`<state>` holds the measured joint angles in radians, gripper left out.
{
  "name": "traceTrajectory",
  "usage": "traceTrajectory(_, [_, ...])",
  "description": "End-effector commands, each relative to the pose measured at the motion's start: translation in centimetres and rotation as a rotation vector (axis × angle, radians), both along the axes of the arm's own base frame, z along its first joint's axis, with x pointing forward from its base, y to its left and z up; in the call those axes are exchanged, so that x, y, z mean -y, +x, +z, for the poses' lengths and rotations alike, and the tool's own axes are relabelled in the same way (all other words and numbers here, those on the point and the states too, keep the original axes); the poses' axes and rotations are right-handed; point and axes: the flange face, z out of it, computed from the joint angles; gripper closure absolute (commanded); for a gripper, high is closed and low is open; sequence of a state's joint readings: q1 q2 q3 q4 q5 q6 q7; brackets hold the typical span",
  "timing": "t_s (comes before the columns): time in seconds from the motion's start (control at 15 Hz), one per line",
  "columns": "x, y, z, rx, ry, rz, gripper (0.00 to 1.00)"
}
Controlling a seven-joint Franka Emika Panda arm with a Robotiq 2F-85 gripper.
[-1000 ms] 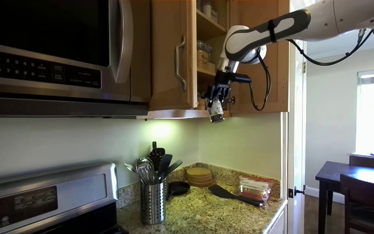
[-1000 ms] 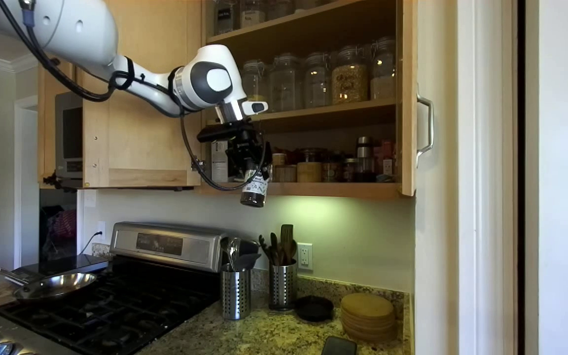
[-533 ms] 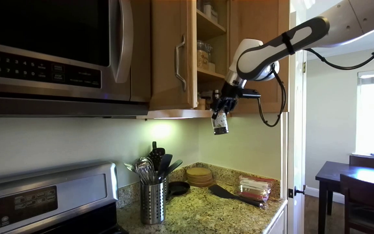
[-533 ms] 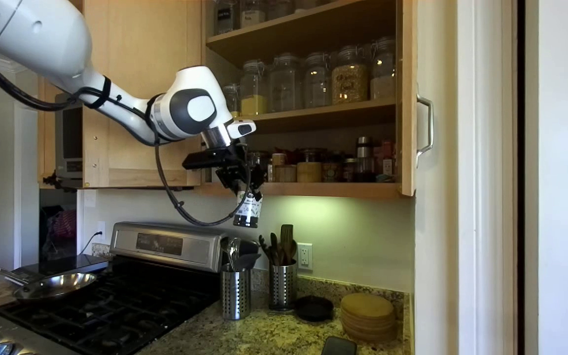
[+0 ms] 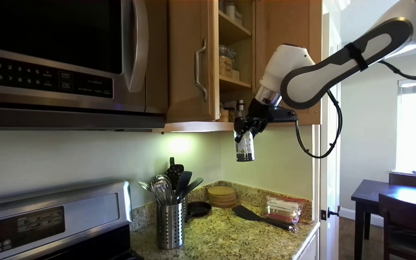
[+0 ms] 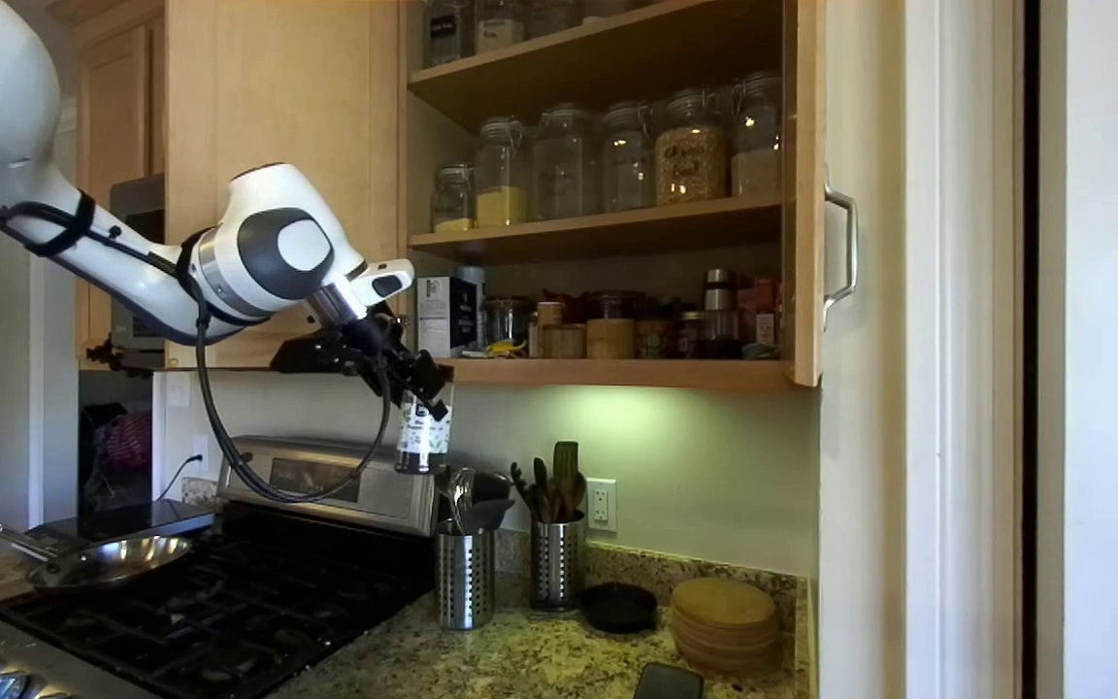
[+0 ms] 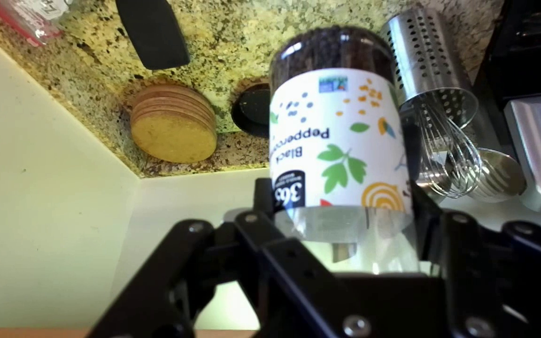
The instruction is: Open the doors of the top cabinet, get the spice bottle and put it on the table.
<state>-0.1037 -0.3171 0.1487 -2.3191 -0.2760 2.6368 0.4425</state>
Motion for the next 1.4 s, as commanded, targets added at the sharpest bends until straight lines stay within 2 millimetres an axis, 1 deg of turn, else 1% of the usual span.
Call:
traceTrajectory(0.0, [-0.2,0.0,0.0,-0.001,0.000,0.005,0.34])
traceTrajectory(0.2, [0.7,0.4,-0.5,-0.013,0.002,-0.006,0.34])
traceTrajectory(0.53, [0.7,0.4,-0.5,-0.013,0.002,-0.006,0.34])
traceTrajectory(0.6, [0.7,0.4,-0.5,-0.013,0.002,-0.006,0.59])
traceTrajectory(1.0, [1.9,0.8,-3.2,-0.015,-0.008,-0.051,0.59])
traceTrajectory(1.13, [2.6,1.0,-4.6,-0.017,0.007,-0.075,0.59])
traceTrajectory(1.33, [2.9,1.6,-6.9,-0.027,0.035,-0.095,0.59])
